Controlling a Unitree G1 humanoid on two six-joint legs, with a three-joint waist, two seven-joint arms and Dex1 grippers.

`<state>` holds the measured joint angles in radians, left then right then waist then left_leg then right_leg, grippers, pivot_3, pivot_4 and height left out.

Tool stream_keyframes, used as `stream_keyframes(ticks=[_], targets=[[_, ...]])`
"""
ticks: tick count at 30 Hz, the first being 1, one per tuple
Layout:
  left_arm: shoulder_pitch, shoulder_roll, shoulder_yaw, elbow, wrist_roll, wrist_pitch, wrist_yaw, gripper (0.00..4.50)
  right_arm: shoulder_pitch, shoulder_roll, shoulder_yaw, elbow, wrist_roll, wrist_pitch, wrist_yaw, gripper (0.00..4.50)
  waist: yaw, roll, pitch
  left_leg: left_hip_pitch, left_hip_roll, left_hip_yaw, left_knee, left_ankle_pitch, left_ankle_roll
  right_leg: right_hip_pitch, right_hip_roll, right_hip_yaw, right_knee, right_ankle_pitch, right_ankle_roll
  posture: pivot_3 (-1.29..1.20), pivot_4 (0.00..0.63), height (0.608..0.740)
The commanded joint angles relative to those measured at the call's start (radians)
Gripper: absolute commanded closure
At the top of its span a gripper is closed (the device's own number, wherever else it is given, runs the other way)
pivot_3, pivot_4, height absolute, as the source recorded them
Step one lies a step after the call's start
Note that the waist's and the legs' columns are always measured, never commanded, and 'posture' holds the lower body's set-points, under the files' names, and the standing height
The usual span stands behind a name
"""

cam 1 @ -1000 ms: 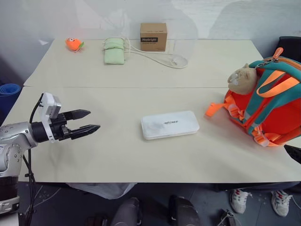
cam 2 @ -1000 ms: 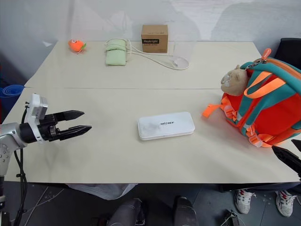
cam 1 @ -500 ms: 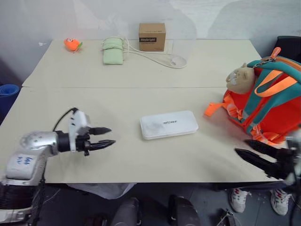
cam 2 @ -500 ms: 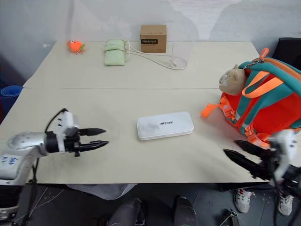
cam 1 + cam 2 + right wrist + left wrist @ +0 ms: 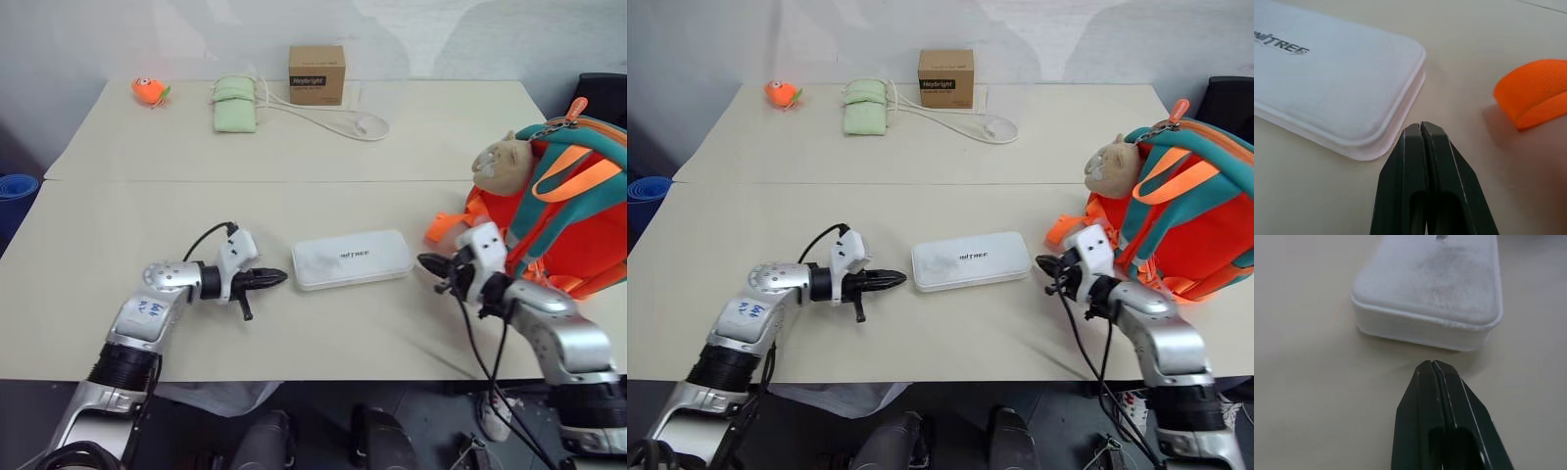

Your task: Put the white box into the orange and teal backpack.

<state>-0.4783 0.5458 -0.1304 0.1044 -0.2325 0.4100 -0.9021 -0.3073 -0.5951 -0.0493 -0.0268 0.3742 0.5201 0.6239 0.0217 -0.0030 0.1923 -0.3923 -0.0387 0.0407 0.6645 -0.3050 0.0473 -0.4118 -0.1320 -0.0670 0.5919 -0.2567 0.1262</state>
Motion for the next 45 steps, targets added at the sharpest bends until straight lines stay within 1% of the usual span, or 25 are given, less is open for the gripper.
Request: stream_keyframes(ticks=[1, 6, 8, 9, 12, 14, 16, 17, 20, 22, 25, 31, 33, 36, 38, 41, 43, 44, 45], targets=[[-0.059, -0.033, 0.023, 0.021, -0.007, 0.018, 0.034, 4.50, -0.036, 0.022, 0.037, 0.019, -0.044, -0.040, 0.008, 4.46, -0.001, 0.000, 0.000, 0.000, 0.000, 0.000, 0.000, 0.000, 0.000, 0.000, 0.000, 0.000, 0.000, 0.000, 0.000, 0.00, 0.150, 0.740], [-0.129, -0.082, 0.030, 0.126, 0.009, -0.006, 0.062, 4.50, 0.019, 0.034, 0.026, -0.108, -0.025, 0.017, -0.001, 4.46, 0.002, 0.000, 0.000, 0.000, 0.000, 0.000, 0.001, 0.001, 0.000, 0.000, 0.000, 0.000, 0.001, 0.001, 0.001, 0.00, 0.150, 0.740], [-0.146, -0.080, 0.043, 0.169, 0.009, 0.005, 0.058, 4.12, 0.043, 0.028, 0.015, -0.134, -0.041, 0.032, -0.024, 4.50, 0.002, 0.000, 0.000, 0.000, 0.000, -0.001, 0.001, 0.001, 0.000, 0.000, 0.000, 0.000, 0.001, 0.001, 0.001, 0.00, 0.150, 0.740], [-0.150, -0.071, 0.057, 0.182, -0.009, 0.042, 0.046, 3.92, 0.048, 0.024, 0.010, -0.132, -0.052, 0.032, -0.032, 4.50, 0.001, 0.000, 0.000, 0.000, 0.000, 0.000, 0.001, 0.001, 0.000, 0.000, 0.000, 0.000, 0.001, 0.001, 0.001, 0.00, 0.150, 0.740], [-0.157, -0.018, 0.086, 0.197, -0.083, 0.223, -0.034, 2.97, 0.034, 0.016, -0.003, -0.086, -0.076, 0.015, -0.042, 4.50, -0.005, 0.000, 0.000, 0.000, 0.000, 0.000, 0.002, 0.001, 0.000, 0.000, 0.000, 0.001, 0.001, 0.001, 0.001, 0.00, 0.150, 0.740], [-0.164, 0.001, 0.097, 0.200, -0.122, 0.317, -0.063, 2.38, 0.023, 0.017, -0.008, -0.067, -0.083, 0.009, -0.045, 4.50, -0.010, 0.000, 0.000, 0.000, 0.000, 0.000, 0.001, 0.001, 0.000, 0.000, 0.000, 0.001, 0.002, 0.001, 0.001, 0.00, 0.150, 0.740], [-0.201, 0.014, 0.126, 0.258, -0.177, 0.462, -0.088, 1.80, -0.003, 0.022, -0.011, -0.035, -0.094, -0.001, -0.055, 4.50, -0.010, 0.000, 0.000, 0.001, 0.000, 0.000, 0.002, 0.001, 0.000, 0.000, 0.000, 0.001, 0.002, 0.001, 0.001, 0.00, 0.150, 0.740], [-0.214, 0.018, 0.136, 0.279, -0.194, 0.509, -0.095, 1.58, -0.011, 0.024, -0.012, -0.024, -0.097, -0.005, -0.057, 4.50, -0.012, 0.000, 0.000, 0.001, 0.000, 0.000, 0.002, 0.001, 0.000, 0.001, 0.000, 0.001, 0.002, 0.001, 0.001, 0.00, 0.150, 0.740], [-0.254, 0.032, 0.130, 0.349, -0.224, 0.602, -0.145, 0.67, -0.030, 0.026, -0.003, 0.003, -0.109, -0.020, -0.049, 4.50, -0.018, 0.000, 0.000, 0.001, 0.000, 0.000, 0.002, 0.001, 0.000, 0.001, 0.000, 0.001, 0.003, 0.001, 0.001, 0.00, 0.150, 0.740], [-0.311, 0.008, 0.131, 0.450, -0.231, 0.667, -0.141, 0.05, -0.037, 0.033, 0.010, 0.016, -0.118, -0.030, -0.042, 4.50, -0.018, 0.000, 0.000, 0.001, 0.000, 0.000, 0.001, 0.001, 0.000, 0.001, 0.001, 0.001, 0.003, 0.001, 0.001, 0.00, 0.150, 0.740], [-0.373, -0.049, 0.093, 0.573, -0.203, 0.685, -0.137, 0.05, -0.043, 0.045, 0.035, 0.031, -0.138, -0.051, -0.034, 4.50, -0.014, 0.000, 0.000, 0.002, -0.001, 0.000, 0.002, 0.001, 0.001, 0.002, 0.000, 0.001, 0.003, 0.001, 0.002, 0.00, 0.150, 0.740], [-0.436, -0.185, 0.071, 0.670, -0.180, 0.672, -0.123, 0.05, -0.051, 0.069, 0.056, 0.027, -0.153, -0.063, -0.023, 4.50, 0.004, -0.001, -0.001, 0.003, -0.002, 0.000, 0.003, 0.002, 0.001, 0.003, 0.000, 0.001, 0.003, 0.001, 0.002, 0.00, 0.150, 0.740], [-0.460, -0.226, 0.086, 0.698, -0.180, 0.671, -0.107, 0.05, -0.049, 0.073, 0.056, 0.024, -0.157, -0.065, -0.025, 4.50, 0.005, -0.001, -0.001, 0.003, -0.002, 0.000, 0.003, 0.002, 0.001, 0.003, -0.001, 0.002, 0.003, 0.001, 0.003, 0.00, 0.150, 0.740], [-0.489, -0.256, 0.127, 0.739, -0.193, 0.665, -0.096, 0.61, -0.030, 0.074, 0.046, 0.007, -0.158, -0.068, -0.030, 4.50, 0.004, -0.001, -0.001, 0.003, -0.003, 0.000, 0.003, 0.002, 0.001, 0.004, -0.001, 0.002, 0.003, 0.002, 0.003, 0.00, 0.150, 0.740], [-0.498, -0.258, 0.141, 0.738, -0.199, 0.670, -0.103, 1.22, -0.001, 0.070, 0.027, -0.022, -0.153, -0.066, -0.035, 4.50, 0.002, -0.001, -0.001, 0.003, -0.003, 0.000, 0.003, 0.002, 0.001, 0.003, -0.001, 0.002, 0.003, 0.002, 0.003, 0.00, 0.150, 0.740], [-0.510, -0.244, 0.171, 0.751, -0.203, 0.670, -0.099, 2.11, 0.083, 0.057, -0.057, -0.137, -0.102, -0.013, -0.053, 4.50, 0.002, -0.001, -0.001, 0.001, -0.002, 0.000, 0.002, 0.001, 0.000, 0.002, 0.000, 0.001, 0.002, 0.002, 0.003, 0.00, 0.150, 0.740], [-0.509, -0.226, 0.178, 0.741, -0.208, 0.682, -0.111, 2.65, 0.153, 0.053, -0.136, -0.241, -0.048, 0.038, -0.068, 4.10, 0.003, -0.001, -0.001, 0.000, -0.002, 0.000, 0.002, 0.001, 0.000, 0.001, 0.000, 0.001, 0.002, 0.002, 0.003, 0.00, 0.150, 0.740], [-0.504, -0.213, 0.184, 0.721, -0.219, 0.699, -0.120, 2.93, 0.204, 0.052, -0.196, -0.310, -0.009, 0.071, -0.073, 3.88, 0.002, -0.001, -0.001, 0.000, -0.002, 0.000, 0.002, 0.001, 0.000, 0.001, 0.000, 0.001, 0.002, 0.002, 0.003, 0.00, 0.150, 0.740], [-0.498, -0.202, 0.192, 0.696, -0.232, 0.719, -0.126, 3.11, 0.257, 0.053, -0.262, -0.379, 0.040, 0.109, -0.076, 3.49, 0.002, -0.001, -0.001, -0.001, -0.002, 0.000, 0.003, 0.001, 0.000, 0.001, 0.000, 0.001, 0.001, 0.002, 0.003, 0.00, 0.150, 0.740]])
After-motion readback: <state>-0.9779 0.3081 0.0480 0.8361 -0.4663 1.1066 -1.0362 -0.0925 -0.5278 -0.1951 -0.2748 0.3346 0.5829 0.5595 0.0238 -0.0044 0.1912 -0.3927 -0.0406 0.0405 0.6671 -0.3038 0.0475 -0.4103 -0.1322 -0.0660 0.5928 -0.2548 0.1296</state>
